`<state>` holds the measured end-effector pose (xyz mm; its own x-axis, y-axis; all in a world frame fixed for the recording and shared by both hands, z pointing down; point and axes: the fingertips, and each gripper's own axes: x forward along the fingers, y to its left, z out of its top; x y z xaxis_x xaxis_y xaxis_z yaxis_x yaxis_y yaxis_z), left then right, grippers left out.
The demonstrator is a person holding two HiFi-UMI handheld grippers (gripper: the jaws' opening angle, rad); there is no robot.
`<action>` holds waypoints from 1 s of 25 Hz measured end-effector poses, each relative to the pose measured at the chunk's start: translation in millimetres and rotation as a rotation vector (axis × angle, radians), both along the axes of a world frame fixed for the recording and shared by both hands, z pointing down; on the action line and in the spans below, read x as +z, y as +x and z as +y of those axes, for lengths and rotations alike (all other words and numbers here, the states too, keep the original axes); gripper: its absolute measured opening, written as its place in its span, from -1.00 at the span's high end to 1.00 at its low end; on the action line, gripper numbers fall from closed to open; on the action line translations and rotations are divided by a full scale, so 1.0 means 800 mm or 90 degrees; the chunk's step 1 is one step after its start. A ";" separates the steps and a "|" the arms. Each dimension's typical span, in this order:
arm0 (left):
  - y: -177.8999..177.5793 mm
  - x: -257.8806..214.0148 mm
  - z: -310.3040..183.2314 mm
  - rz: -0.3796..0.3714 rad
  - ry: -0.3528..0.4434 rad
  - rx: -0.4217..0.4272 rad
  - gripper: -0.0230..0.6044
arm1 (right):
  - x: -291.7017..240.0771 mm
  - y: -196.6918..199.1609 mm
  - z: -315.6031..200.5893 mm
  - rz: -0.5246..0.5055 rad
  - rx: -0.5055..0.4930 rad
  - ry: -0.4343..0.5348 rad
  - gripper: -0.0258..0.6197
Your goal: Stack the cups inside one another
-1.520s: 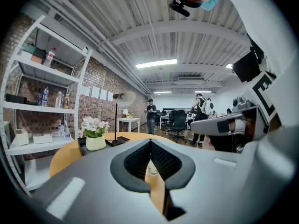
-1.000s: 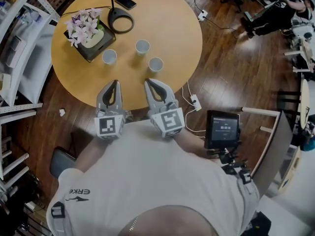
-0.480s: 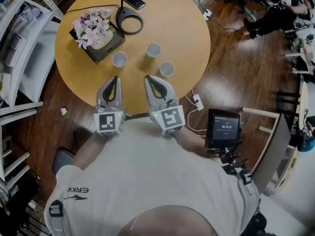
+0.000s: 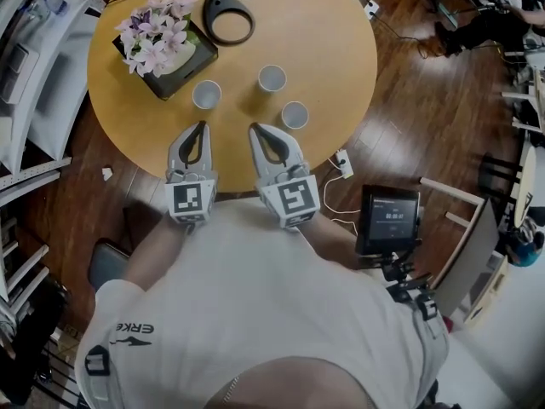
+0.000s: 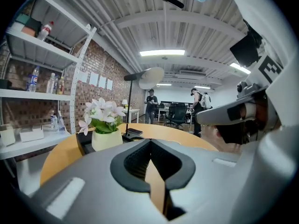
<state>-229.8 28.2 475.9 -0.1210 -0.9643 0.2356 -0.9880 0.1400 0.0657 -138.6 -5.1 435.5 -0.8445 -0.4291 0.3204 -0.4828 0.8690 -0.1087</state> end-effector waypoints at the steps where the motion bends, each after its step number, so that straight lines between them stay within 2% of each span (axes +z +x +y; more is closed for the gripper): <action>1: -0.002 0.009 -0.003 0.001 -0.009 -0.001 0.92 | 0.008 -0.002 -0.003 0.005 -0.002 -0.007 0.88; 6: -0.014 0.051 -0.019 0.014 -0.048 -0.008 0.92 | 0.051 -0.018 -0.021 0.030 -0.009 -0.041 0.88; 12: -0.023 0.106 -0.025 0.006 -0.098 -0.015 0.92 | 0.098 -0.026 -0.031 0.058 -0.014 -0.074 0.88; 21: -0.023 0.167 -0.027 -0.001 -0.167 -0.012 0.92 | 0.125 -0.028 -0.036 0.077 -0.014 -0.098 0.88; 23: -0.022 0.176 -0.031 0.003 -0.179 -0.007 0.80 | 0.128 -0.028 -0.038 0.080 -0.013 -0.100 0.88; 25: -0.021 0.186 -0.035 0.004 -0.190 0.002 0.58 | 0.133 -0.029 -0.040 0.081 -0.011 -0.102 0.88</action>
<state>-246.7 0.1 625.1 -0.1161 -0.8529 0.5090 -0.9880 0.1516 0.0287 -161.6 -37.3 541.9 -0.7997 -0.3499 0.4879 -0.4869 0.8535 -0.1859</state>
